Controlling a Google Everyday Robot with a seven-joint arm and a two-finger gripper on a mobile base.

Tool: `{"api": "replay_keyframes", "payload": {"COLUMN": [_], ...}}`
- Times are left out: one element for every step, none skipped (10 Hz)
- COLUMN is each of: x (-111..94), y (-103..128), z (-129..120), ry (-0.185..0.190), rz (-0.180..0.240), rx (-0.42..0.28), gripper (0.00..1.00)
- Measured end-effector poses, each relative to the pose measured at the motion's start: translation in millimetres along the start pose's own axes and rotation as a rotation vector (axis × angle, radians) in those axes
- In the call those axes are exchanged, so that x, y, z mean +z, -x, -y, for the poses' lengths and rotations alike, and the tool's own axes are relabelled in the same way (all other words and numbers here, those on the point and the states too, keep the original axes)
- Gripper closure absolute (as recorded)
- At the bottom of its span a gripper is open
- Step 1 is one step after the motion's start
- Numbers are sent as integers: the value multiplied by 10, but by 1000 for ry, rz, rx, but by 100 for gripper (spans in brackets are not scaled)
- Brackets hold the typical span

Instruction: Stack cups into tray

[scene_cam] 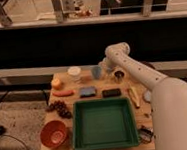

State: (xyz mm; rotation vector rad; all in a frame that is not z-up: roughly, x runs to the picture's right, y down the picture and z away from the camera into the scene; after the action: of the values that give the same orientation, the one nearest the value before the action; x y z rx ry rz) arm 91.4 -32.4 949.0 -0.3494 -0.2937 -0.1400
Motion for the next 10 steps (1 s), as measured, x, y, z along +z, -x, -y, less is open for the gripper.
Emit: {"api": "replay_keyframes", "payload": {"x": [-8,-27,-37,-53,-65,-75,-81,-88,-89,-94], "y": [-72,-123,-191,-258,-336,-417,-465,-534,-567,-591], "z": [-27,-44,-76,-102,-129,-163,-185,-225,-250,-269], "ry": [1,2,3,4,6,8,9,13,15,17], "rz": [-12,-22,-33,-43,-56,-68,-76,-88,-95,-102], "rx": [13,22,32,43,55,69,78,92,99,104], "gripper": [20,20,20,20,20,20,20,20,20,20]}}
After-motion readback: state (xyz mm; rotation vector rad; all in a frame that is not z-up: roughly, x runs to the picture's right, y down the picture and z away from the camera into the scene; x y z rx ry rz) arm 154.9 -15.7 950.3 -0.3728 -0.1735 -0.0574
